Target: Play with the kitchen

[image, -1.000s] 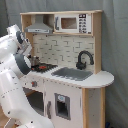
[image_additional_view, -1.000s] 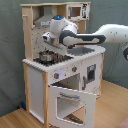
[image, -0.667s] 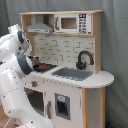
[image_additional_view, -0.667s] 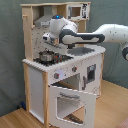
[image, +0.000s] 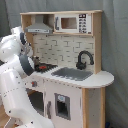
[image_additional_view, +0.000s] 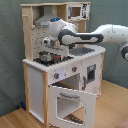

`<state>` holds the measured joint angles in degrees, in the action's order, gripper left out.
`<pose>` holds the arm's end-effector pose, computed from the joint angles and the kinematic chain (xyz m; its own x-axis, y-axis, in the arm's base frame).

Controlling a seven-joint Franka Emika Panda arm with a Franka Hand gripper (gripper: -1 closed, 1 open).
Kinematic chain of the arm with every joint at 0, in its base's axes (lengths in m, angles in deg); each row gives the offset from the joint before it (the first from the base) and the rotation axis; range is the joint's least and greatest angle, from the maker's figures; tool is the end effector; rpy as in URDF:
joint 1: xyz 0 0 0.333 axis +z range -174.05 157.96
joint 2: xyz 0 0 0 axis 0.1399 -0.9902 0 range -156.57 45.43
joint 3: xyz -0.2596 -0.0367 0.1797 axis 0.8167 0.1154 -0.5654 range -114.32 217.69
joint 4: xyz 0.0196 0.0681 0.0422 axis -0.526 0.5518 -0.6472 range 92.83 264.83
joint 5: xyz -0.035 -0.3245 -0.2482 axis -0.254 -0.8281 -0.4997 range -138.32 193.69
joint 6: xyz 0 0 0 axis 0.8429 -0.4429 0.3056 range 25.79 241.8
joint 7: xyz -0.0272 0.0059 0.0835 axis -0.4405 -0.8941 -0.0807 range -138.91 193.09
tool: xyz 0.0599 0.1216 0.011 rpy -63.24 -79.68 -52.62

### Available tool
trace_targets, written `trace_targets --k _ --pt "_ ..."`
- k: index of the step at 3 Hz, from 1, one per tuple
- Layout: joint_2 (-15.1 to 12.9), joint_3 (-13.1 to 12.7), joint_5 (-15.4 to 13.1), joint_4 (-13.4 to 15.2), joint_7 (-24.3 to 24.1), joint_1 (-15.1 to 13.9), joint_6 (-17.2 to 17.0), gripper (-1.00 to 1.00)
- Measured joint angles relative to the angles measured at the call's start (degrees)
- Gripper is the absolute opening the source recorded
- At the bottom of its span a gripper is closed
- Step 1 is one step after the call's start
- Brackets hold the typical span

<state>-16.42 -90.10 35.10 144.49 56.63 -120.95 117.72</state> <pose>0.5441 0.5006 0.4986 0.4190 0.9030 -0.0947 0.8870 -0.3849 0.2551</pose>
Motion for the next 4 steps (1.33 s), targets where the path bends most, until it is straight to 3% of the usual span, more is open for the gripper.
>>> trace_targets --k 1,2,4 --pt "0.00 0.00 0.11 0.00 0.14 -0.04 -0.13 -1.00" --pt "-0.33 0.07 0.60 -0.04 1.69 -0.23 -3.70 -1.00" --pt "-5.29 0.39 -0.05 0.51 1.73 0.58 -14.34 -1.00"
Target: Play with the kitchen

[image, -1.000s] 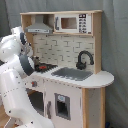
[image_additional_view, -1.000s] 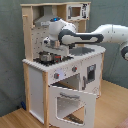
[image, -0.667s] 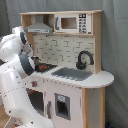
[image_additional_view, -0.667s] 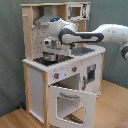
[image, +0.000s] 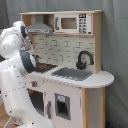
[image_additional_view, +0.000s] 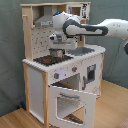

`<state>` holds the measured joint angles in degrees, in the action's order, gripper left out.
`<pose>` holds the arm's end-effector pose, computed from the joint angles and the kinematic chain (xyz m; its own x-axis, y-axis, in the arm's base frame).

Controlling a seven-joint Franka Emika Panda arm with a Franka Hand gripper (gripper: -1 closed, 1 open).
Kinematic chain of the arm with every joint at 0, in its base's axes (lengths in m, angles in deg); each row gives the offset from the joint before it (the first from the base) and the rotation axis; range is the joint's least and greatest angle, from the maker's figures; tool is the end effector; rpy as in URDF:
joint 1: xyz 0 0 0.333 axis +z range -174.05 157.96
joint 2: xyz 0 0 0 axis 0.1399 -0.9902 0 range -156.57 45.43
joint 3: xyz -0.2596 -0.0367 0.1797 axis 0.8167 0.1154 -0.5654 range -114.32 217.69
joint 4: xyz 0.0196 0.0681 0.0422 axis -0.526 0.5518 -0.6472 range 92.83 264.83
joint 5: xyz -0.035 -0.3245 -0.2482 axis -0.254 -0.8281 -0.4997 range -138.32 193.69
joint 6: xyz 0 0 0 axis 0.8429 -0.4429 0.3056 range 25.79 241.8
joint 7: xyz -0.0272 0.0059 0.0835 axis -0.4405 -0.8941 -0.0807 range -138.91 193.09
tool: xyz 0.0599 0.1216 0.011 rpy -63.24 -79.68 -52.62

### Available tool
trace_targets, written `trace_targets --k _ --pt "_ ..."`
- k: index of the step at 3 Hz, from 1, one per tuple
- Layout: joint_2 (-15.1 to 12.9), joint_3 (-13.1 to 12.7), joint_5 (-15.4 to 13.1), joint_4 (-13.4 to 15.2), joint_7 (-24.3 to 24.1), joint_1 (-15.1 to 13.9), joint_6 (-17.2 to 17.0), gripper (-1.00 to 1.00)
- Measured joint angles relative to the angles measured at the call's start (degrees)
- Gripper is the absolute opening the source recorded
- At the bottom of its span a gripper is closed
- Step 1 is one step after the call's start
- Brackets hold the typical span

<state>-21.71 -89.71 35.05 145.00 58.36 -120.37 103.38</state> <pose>0.5099 0.4617 0.5358 0.4194 0.8794 -0.2255 0.9076 -0.4004 0.1267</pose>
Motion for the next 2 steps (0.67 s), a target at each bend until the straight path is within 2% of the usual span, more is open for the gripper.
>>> trace_targets --k 1,2 --pt "-2.34 1.14 -1.40 0.69 -0.52 0.00 -5.08 -1.00" --pt "-5.42 1.14 -3.30 3.93 -1.70 0.54 -8.02 -1.00"
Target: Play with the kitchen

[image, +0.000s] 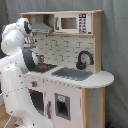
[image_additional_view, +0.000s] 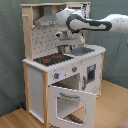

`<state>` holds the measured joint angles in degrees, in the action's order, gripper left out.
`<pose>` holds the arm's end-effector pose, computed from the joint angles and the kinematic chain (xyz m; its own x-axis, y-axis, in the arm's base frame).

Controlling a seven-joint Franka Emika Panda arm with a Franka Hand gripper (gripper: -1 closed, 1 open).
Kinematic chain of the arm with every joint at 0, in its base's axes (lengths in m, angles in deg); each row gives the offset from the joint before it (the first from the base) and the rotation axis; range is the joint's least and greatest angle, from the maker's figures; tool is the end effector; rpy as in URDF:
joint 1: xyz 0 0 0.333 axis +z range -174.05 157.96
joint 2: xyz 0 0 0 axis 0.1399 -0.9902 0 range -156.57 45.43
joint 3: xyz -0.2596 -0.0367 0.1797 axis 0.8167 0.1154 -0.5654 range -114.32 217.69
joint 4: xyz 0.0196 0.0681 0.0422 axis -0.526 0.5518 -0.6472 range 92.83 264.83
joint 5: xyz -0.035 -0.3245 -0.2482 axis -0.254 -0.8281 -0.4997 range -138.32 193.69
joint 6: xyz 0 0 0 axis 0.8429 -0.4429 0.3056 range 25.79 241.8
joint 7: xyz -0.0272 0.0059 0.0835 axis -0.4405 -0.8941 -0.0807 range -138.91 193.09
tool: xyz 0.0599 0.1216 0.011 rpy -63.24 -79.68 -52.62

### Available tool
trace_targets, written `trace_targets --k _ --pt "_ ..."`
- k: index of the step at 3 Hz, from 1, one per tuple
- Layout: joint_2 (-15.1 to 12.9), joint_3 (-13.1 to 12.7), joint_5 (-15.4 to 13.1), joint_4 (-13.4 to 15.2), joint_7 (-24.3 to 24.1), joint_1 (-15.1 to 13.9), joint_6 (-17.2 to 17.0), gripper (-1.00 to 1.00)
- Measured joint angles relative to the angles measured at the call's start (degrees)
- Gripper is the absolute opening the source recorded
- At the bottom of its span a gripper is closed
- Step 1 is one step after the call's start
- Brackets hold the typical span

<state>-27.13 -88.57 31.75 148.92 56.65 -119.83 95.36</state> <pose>0.4964 0.4101 0.5597 0.4796 0.8150 -0.3252 0.8734 -0.4790 0.0878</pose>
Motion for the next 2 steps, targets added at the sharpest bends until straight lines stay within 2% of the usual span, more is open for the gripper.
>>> trace_targets --k 2 --pt "-7.01 -0.08 -4.90 9.34 -2.97 3.59 0.81 -1.00"
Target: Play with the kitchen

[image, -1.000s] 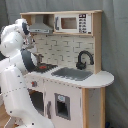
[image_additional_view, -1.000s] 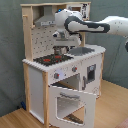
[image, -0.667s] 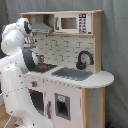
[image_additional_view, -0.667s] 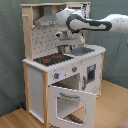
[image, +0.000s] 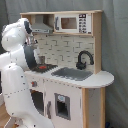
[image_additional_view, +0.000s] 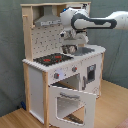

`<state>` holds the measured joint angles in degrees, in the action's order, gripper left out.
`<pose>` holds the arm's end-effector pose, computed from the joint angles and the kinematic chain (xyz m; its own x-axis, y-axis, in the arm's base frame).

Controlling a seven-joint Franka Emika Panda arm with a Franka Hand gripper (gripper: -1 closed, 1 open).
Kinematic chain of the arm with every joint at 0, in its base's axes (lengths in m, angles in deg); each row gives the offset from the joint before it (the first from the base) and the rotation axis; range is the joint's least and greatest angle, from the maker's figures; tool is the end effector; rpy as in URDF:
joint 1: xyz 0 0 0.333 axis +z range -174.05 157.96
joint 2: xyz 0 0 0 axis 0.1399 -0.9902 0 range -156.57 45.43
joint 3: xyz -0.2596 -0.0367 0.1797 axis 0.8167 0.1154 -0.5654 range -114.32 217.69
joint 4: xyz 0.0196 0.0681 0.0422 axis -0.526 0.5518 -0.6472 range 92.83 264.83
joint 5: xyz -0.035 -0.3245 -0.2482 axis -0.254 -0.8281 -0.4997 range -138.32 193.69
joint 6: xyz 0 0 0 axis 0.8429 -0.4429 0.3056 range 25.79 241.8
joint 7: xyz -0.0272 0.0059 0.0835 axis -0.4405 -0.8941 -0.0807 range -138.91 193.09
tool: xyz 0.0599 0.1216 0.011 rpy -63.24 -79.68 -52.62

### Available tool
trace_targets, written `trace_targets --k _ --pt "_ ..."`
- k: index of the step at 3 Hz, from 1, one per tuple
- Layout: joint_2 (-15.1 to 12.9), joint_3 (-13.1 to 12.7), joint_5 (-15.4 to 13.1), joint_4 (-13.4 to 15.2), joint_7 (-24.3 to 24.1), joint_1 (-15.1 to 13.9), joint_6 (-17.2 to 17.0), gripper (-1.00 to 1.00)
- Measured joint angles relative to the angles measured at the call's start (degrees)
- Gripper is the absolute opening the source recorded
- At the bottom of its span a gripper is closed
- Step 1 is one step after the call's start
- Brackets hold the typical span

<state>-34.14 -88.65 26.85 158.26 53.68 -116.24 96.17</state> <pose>0.4764 0.3861 0.5605 0.5016 0.7857 -0.3619 0.8584 -0.5040 0.0955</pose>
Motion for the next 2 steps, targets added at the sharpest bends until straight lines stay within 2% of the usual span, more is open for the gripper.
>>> trace_targets --k 2 --pt "-6.60 -0.18 -4.76 8.41 -3.58 3.59 2.64 -1.00"
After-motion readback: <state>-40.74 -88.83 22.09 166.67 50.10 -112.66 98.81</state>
